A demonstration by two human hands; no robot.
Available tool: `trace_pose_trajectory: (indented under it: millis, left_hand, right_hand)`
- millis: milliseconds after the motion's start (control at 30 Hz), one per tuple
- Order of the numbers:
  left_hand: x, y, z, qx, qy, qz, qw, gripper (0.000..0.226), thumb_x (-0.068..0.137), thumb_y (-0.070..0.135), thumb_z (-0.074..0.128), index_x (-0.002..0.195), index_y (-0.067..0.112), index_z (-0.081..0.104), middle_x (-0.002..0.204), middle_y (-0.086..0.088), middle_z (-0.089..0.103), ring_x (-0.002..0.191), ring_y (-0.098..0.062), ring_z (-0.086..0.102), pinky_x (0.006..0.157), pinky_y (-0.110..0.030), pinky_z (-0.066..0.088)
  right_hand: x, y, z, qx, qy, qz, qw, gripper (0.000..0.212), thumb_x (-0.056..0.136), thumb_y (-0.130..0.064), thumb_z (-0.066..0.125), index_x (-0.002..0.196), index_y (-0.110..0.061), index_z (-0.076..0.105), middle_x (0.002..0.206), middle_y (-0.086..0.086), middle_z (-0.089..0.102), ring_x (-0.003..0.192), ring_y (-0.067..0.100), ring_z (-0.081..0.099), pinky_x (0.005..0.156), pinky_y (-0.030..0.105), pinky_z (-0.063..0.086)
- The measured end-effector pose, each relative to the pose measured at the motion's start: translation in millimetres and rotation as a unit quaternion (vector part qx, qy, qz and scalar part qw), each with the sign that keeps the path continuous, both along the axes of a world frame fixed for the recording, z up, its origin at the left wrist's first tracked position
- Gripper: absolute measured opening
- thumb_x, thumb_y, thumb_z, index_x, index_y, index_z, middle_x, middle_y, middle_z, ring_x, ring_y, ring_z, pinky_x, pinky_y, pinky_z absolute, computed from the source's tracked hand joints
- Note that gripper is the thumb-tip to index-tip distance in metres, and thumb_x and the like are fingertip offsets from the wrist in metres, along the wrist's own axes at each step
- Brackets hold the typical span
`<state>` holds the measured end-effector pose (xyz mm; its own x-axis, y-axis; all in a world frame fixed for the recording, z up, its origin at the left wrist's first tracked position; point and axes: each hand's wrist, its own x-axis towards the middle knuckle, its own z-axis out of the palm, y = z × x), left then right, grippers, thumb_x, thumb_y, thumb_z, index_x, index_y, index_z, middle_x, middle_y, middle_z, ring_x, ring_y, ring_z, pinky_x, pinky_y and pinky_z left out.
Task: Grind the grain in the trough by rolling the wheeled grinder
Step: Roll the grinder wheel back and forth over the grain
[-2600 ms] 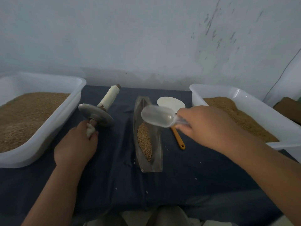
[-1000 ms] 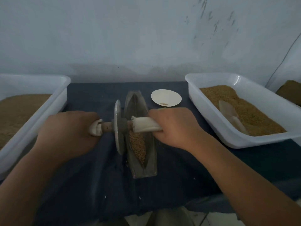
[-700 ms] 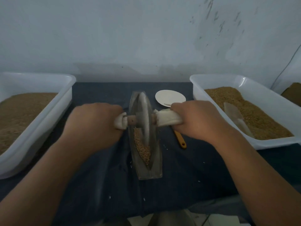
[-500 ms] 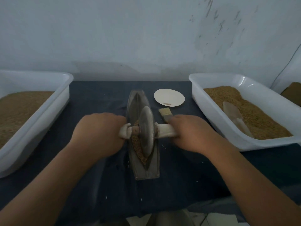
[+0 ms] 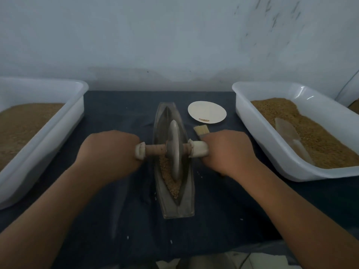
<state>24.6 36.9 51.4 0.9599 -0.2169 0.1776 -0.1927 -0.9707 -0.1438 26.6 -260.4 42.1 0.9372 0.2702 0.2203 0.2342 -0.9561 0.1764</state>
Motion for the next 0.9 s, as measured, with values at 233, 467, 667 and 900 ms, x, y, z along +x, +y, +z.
trace_pose_trajectory:
  millis: [233,467,667,900]
  left_hand:
    - [44,0,-3,-0.068,0.101,0.026,0.992,0.029,0.091,0.053,0.054,0.075,0.030,0.063,0.079,0.011,0.063,0.072,-0.015,0.060,0.065,-0.034,0.046]
    - [-25,14,-2,-0.007,0.017,-0.023,1.000,0.033,0.087,0.063,0.038,0.076,0.035,0.051,0.067,0.011,0.055,0.060,-0.009,0.053,0.053,-0.029,0.035]
    - [17,-5,3,0.025,0.023,-0.022,0.999,0.025,0.093,0.047,0.053,0.074,0.030,0.056,0.070,0.009,0.058,0.062,-0.013,0.056,0.056,-0.030,0.040]
    - [46,-13,11,-0.023,0.052,-0.016,0.998,0.022,0.084,0.043,0.059,0.070,0.027,0.054,0.073,0.009,0.057,0.072,-0.021,0.062,0.063,-0.033,0.046]
  right_hand:
    - [49,8,11,0.005,0.003,0.021,1.000,0.029,0.082,-0.046,0.064,0.065,-0.029,0.048,0.065,-0.007,0.053,0.059,0.013,0.049,0.055,0.030,0.044]
    - [-11,-30,3,0.029,-0.028,0.083,0.996,0.019,0.067,-0.059,0.033,0.060,-0.042,0.029,0.052,-0.012,0.044,0.047,0.008,0.047,0.046,0.038,0.052]
    - [20,-15,5,0.002,0.065,-0.035,0.997,0.020,0.076,-0.053,0.055,0.070,-0.034,0.056,0.063,-0.010,0.057,0.057,0.010,0.055,0.052,0.031,0.045]
    - [54,-6,11,0.022,0.070,-0.054,0.996,0.022,0.082,-0.051,0.065,0.074,-0.032,0.057,0.069,-0.008,0.060,0.063,0.012,0.057,0.056,0.030,0.047]
